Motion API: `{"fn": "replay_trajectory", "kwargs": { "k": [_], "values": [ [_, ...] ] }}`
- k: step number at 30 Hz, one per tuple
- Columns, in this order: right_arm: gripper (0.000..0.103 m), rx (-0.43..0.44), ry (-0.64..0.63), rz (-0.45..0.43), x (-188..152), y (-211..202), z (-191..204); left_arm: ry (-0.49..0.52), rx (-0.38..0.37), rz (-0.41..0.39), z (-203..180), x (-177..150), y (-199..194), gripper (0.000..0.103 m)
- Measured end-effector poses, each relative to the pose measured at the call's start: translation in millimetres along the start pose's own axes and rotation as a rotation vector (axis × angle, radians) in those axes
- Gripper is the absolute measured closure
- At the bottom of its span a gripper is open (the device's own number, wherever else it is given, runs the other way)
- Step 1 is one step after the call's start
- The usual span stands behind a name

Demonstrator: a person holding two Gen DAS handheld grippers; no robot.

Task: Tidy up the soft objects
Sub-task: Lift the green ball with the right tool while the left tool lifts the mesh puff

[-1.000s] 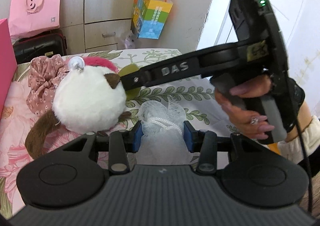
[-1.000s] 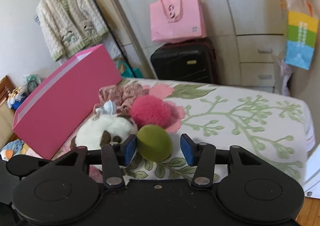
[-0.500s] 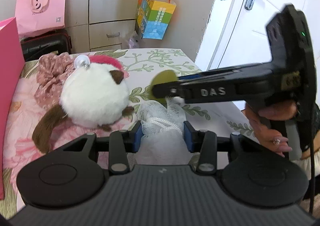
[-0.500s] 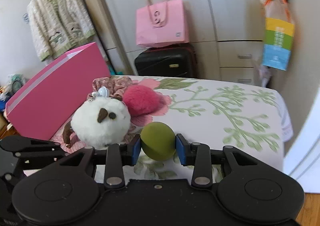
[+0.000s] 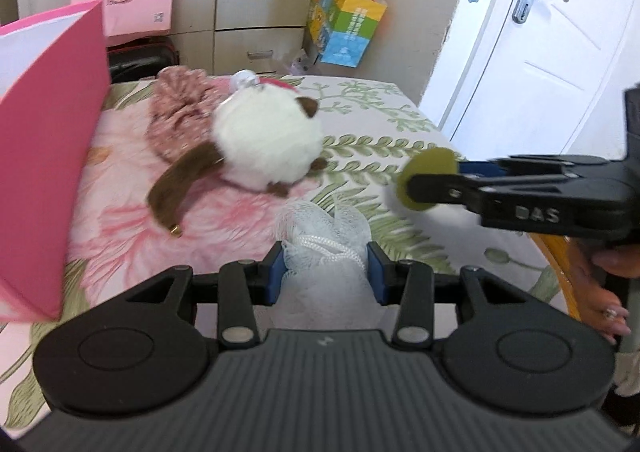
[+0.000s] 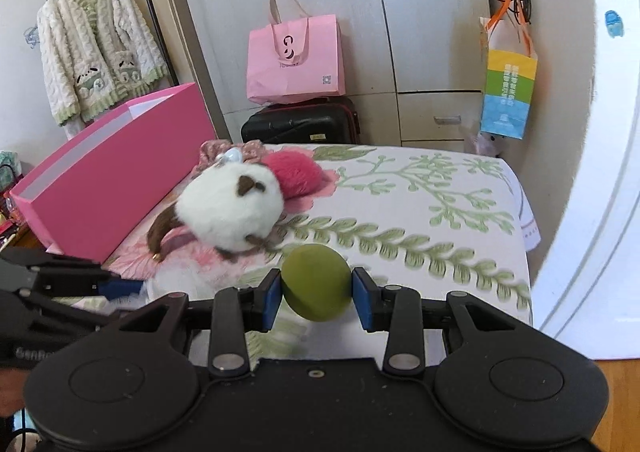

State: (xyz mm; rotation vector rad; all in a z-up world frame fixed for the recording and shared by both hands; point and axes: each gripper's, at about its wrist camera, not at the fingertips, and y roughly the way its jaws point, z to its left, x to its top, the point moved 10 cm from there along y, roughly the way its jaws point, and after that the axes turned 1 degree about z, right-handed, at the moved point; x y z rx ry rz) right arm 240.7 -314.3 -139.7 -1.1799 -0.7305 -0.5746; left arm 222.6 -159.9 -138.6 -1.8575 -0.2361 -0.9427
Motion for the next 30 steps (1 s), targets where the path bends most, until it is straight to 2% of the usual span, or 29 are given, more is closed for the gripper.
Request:
{"fn": "replay_trajectory", "kwargs": {
  "k": [5,9,16,22,26,30],
  "values": [
    [0.06,-0.026,-0.014,0.009,-17.1,-20.6,22.4,-0.032,-0.018,0.02,15.8,-15.5,-18.5,0.062],
    [0.06,0.013,-0.033,0.049,-33.5,-31.7,46.8,-0.025,-0.015,0.041,27.0,-30.2,-35.7,0.062],
    [0.06,0.151,-0.055,0.141,-55.7,-41.3,99.2,-0.036,-0.012,0.075,53.1,-57.5,-78.3,0.062],
    [0.06,0.288,-0.073,0.202,-58.7,-40.1,147.9,-0.051,0.0,0.093,80.7,-68.1,-117.1,0.062],
    [0.06,0.379,-0.101,0.228,-49.6,-40.1,181.3,-0.023,0.003,0.088,91.4,-65.5,-145.9,0.062],
    [0.06,0.452,-0.148,0.235,-33.2,-40.2,216.4,0.027,0.025,0.035,99.2,-48.8,-176.6,0.064]
  ]
}}
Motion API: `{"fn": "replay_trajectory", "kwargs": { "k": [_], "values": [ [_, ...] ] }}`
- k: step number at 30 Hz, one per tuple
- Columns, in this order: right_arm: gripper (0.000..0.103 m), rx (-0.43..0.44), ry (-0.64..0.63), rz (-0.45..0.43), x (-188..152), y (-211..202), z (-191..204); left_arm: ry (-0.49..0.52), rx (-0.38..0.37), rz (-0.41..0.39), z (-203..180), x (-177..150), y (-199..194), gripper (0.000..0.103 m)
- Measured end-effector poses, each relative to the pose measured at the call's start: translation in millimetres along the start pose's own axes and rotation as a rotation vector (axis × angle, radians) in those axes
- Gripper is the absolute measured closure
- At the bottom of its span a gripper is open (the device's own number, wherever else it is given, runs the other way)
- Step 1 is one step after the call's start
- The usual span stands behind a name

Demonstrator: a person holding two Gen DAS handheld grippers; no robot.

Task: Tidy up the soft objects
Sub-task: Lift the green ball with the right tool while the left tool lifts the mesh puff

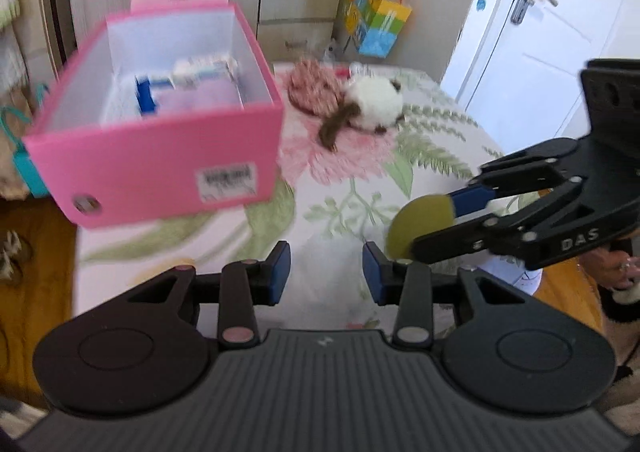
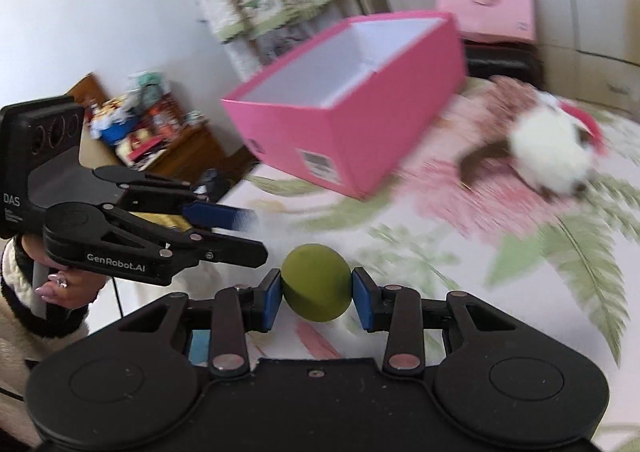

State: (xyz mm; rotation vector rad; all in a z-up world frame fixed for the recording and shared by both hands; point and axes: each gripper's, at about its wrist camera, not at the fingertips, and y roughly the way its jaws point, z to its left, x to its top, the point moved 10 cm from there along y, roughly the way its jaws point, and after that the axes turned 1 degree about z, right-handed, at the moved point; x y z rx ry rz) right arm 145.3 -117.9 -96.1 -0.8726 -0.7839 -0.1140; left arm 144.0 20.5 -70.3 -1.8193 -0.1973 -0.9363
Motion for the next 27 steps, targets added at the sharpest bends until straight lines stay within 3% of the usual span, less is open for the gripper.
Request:
{"fn": "replay_trajectory", "kwargs": {
  "k": [6,8,17,27],
  "values": [
    [0.06,0.067,-0.046,-0.041,44.4,11.2,29.8,-0.033,0.02,-0.087,26.7,29.3,-21.5,0.065],
    [0.06,0.048,-0.034,-0.067,58.0,16.3,25.6,-0.055,0.036,-0.123,36.2,26.1,-19.8,0.065],
    [0.06,-0.026,0.025,-0.075,59.3,17.9,-1.7,-0.126,-0.091,0.047,35.0,-57.7,22.9,0.065],
    [0.06,-0.05,-0.014,-0.038,38.4,13.0,4.1,0.0,-0.178,0.249,-13.5,-112.3,52.3,0.062]
  ]
}}
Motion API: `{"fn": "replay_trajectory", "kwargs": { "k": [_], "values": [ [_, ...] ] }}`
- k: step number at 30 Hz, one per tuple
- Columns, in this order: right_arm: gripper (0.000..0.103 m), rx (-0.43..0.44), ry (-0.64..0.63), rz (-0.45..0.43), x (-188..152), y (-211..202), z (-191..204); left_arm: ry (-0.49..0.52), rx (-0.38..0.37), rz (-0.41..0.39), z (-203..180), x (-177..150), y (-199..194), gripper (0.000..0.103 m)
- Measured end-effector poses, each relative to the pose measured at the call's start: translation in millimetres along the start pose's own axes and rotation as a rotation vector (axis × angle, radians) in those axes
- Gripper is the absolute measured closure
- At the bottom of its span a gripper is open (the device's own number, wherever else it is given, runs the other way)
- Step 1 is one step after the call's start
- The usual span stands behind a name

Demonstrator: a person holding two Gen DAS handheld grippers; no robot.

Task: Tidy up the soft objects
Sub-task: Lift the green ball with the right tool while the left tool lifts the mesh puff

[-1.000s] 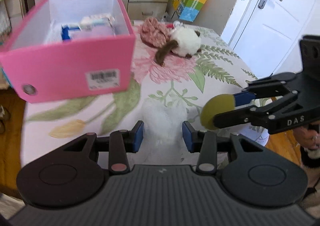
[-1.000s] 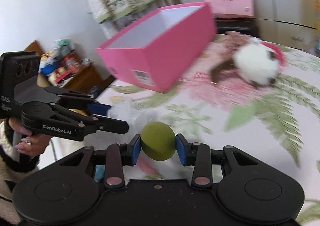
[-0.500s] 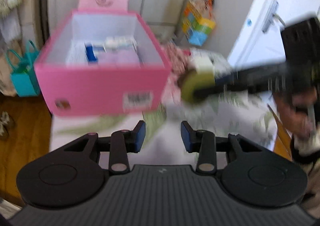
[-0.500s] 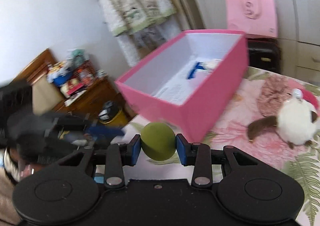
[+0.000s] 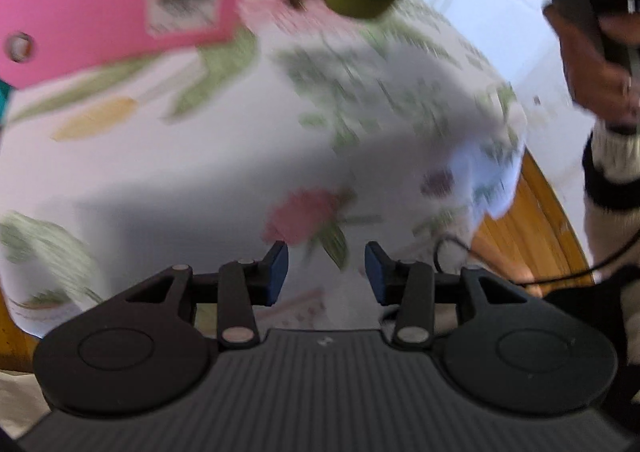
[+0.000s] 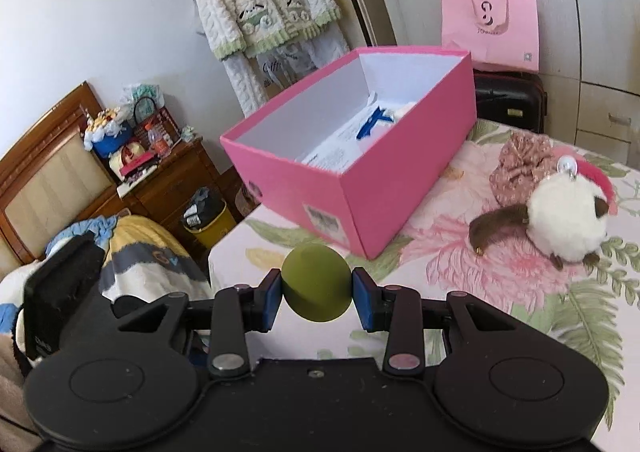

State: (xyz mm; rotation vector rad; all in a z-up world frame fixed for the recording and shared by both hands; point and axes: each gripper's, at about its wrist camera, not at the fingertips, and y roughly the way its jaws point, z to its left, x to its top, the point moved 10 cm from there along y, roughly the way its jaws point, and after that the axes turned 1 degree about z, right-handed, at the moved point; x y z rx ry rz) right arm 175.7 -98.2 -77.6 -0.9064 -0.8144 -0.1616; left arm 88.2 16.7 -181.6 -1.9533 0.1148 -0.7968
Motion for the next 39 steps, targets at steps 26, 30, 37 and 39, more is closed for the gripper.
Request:
{"fn": "replay_trajectory", "kwargs": {
  "k": [26,30,37,39],
  "values": [
    [0.06,-0.008,-0.015,0.063,-42.4,-3.6,6.6,0.097,0.057,0.174,-26.1,-61.0,64.2,0.073],
    [0.06,-0.013,-0.026,0.075,-47.8,-6.6,9.0,0.079,0.072,0.117,-24.9,-46.3,42.4,0.073],
    [0.06,-0.006,-0.064,0.12,-60.7,-7.8,20.3,0.046,0.102,0.045,-12.2,-16.8,-5.9,0.073],
    [0.06,-0.005,-0.077,0.125,-62.6,-8.4,25.1,0.049,0.123,0.014,-10.1,-6.4,-20.4,0.073]
  ]
}}
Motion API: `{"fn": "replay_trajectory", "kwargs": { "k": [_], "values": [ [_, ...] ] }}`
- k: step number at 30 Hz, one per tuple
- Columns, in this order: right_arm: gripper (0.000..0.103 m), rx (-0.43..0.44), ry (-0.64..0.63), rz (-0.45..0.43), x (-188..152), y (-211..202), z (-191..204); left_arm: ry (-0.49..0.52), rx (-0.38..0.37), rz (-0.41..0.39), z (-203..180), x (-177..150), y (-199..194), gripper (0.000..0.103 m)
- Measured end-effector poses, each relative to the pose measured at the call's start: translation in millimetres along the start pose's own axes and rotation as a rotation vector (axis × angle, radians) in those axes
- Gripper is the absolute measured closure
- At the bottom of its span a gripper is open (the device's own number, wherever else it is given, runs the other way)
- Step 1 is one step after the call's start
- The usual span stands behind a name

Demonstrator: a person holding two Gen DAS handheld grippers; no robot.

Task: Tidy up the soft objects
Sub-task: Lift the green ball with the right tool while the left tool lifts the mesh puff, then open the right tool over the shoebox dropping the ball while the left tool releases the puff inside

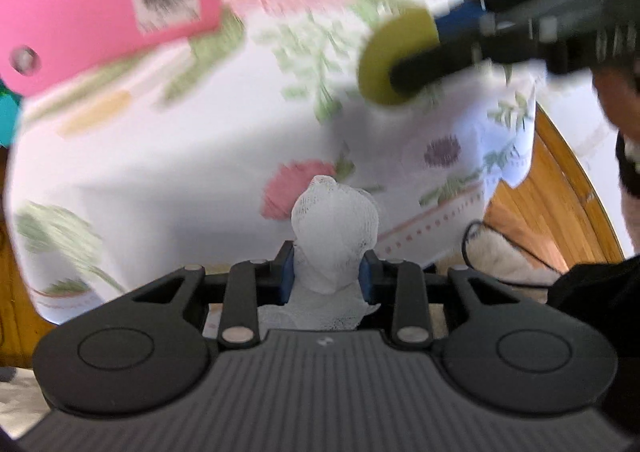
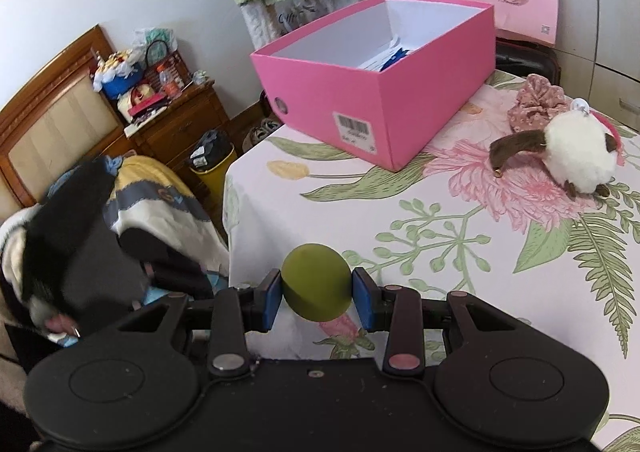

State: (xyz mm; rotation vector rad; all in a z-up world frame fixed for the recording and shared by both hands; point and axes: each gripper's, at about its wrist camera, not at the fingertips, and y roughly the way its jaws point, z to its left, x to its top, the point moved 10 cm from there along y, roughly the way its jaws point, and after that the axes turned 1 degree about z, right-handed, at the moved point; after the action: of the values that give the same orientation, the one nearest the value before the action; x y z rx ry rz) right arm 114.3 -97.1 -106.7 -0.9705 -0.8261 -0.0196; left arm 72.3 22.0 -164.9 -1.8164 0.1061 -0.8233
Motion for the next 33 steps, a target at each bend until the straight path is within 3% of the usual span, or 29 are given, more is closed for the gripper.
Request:
{"fn": "replay_trajectory", "kwargs": {
  "k": [10,21,27,33],
  "values": [
    [0.06,-0.008,-0.071,-0.096,33.4,-18.2,24.2,0.047,0.107,-0.165,24.4,49.0,-69.8,0.072],
    [0.06,-0.044,-0.112,-0.287,113.5,-41.4,25.6,0.085,0.182,-0.37,45.6,126.7,-127.7,0.072],
    [0.06,-0.135,-0.116,-0.351,167.9,-25.3,2.2,0.018,0.212,-0.446,87.8,177.0,-132.7,0.072],
    [0.06,-0.151,-0.054,-0.303,221.4,19.9,-40.6,-0.141,0.243,-0.449,158.4,229.7,-105.3,0.071]
  ]
}}
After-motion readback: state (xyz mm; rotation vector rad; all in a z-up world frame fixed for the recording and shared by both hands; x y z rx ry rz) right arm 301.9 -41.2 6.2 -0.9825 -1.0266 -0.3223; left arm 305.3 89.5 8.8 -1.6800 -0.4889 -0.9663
